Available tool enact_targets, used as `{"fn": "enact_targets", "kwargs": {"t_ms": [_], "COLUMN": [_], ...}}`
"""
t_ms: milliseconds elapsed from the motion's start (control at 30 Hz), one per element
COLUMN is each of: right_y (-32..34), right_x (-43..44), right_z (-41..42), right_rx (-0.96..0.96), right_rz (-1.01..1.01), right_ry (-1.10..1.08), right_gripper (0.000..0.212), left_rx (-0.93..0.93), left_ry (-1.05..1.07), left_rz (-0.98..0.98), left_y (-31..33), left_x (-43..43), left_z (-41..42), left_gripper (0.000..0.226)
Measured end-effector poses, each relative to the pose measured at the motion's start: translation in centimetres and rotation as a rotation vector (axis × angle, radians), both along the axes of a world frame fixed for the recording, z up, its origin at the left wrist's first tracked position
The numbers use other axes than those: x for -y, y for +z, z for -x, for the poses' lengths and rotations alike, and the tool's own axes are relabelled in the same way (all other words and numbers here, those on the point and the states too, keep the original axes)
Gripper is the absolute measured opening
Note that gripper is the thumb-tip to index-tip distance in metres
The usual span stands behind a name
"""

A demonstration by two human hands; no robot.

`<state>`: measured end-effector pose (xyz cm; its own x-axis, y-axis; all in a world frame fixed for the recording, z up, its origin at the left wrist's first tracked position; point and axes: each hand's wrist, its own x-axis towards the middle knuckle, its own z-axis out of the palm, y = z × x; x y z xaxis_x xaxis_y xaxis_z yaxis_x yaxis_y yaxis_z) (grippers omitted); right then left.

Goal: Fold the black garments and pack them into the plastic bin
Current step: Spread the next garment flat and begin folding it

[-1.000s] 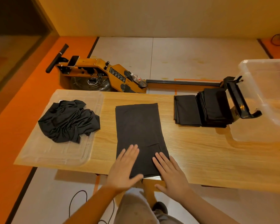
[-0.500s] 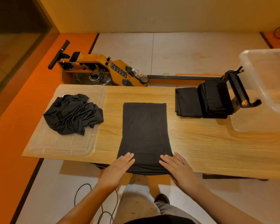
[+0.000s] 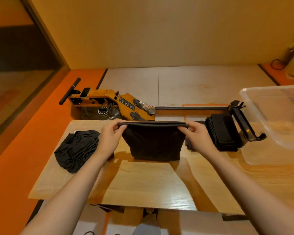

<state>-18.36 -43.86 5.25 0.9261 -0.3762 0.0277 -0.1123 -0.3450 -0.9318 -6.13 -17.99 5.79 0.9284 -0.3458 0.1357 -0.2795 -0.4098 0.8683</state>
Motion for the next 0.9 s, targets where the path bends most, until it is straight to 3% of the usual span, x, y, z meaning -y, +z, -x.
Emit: {"fn": "enact_targets", "kwargs": {"t_ms": [133, 367, 533, 667, 900], "right_y": [4.3, 11.5, 13.6, 10.4, -2.2], "right_x": [1.7, 4.8, 5.0, 4.5, 2.0], "right_z": [-6.0, -14.1, -15.2, -13.4, -5.4], "right_rx": [0.082, 0.234, 0.344, 0.258, -0.022], "right_rz": [-0.130, -0.073, -0.081, -0.077, 0.049], "right_ry": [-0.042, -0.113, -0.111, -0.054, 0.049], "right_gripper": [0.017, 0.023, 0.016, 0.017, 0.031], "left_rx": [0.044, 0.203, 0.278, 0.213, 0.008], "left_ry": [0.016, -0.017, -0.049, -0.059, -0.089], "left_rz": [0.047, 0.118, 0.161, 0.111, -0.164], "left_y": [4.2, 11.5, 13.4, 10.3, -2.4], "left_x": [2.9, 6.5, 6.6, 5.4, 1.4], "left_z": [-6.2, -14.9, -15.6, -13.8, -6.2], "left_gripper": [0.013, 0.012, 0.012, 0.016, 0.018]}}
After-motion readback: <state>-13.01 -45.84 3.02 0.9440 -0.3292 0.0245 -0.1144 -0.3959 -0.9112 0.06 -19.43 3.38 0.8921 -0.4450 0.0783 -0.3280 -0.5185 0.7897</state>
